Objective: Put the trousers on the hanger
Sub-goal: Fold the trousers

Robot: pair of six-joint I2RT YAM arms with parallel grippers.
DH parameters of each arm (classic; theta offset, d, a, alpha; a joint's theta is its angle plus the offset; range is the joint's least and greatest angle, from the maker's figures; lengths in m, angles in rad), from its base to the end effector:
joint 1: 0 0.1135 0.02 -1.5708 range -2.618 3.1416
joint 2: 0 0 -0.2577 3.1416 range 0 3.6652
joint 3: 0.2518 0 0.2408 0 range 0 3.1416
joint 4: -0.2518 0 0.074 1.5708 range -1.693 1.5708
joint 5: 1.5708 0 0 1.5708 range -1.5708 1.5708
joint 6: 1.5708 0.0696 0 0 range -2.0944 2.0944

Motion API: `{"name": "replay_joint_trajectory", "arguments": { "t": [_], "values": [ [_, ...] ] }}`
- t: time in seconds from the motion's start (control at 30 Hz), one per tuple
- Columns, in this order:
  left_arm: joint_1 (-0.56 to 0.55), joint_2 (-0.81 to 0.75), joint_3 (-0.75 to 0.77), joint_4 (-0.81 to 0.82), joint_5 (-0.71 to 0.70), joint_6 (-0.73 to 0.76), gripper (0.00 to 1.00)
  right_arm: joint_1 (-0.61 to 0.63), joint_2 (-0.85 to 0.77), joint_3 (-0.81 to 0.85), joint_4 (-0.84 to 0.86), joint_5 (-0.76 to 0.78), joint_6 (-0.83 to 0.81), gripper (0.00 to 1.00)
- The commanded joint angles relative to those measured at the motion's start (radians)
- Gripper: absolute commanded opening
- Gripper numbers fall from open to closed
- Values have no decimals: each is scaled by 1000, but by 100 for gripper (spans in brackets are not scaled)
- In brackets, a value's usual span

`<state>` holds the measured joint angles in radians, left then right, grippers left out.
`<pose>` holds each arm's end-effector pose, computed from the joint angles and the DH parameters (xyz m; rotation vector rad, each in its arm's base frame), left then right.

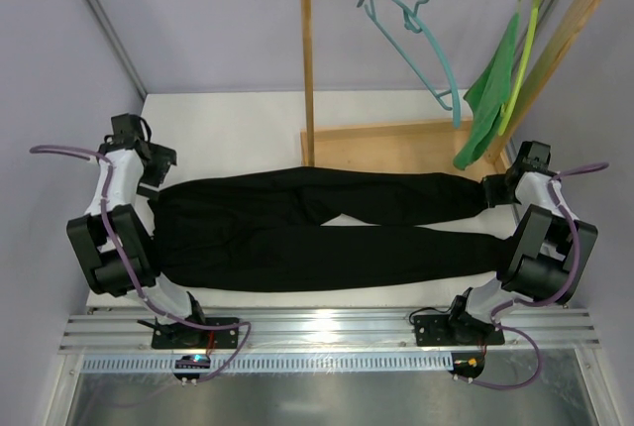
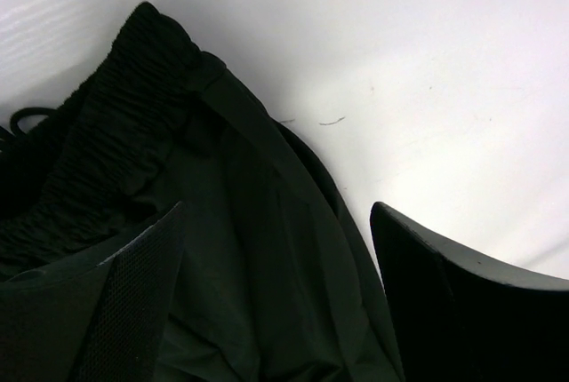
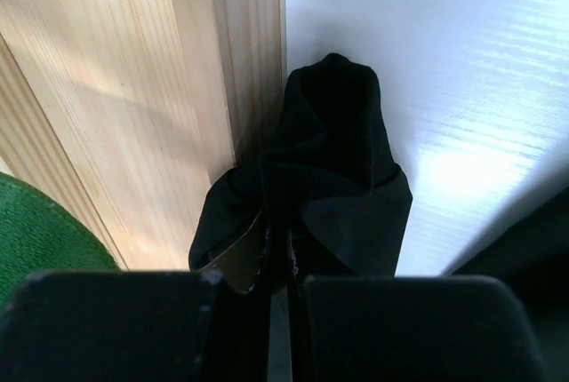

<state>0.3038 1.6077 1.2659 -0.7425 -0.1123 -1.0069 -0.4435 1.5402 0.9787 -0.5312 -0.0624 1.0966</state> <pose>0.3185 0.1080 0.2228 -1.6417 2.0752 -0.0865 0.2796 -0.1280 0.1703 1.8606 1.9480 0.2902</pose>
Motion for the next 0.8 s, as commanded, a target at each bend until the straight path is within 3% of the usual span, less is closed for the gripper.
{"name": "replay_joint_trajectory", "arguments": {
  "t": [0.0,0.17,0.37,0.5,0.77],
  "values": [
    [1,39,41,-21,3,-99,83,-3,-42,-37,82,-53,-17,4],
    [21,144,151,-115,-7,-194,77,-3,-35,-49,111,-76,-43,4],
    [18,211,199,-118,13,-318,63,-3,-9,-25,128,-88,-66,4],
    [17,253,251,-156,-73,-308,55,-3,15,-6,131,-100,-83,4],
    [23,336,293,-196,-109,-285,57,-3,55,0,142,-123,-107,4]
  ]
}}
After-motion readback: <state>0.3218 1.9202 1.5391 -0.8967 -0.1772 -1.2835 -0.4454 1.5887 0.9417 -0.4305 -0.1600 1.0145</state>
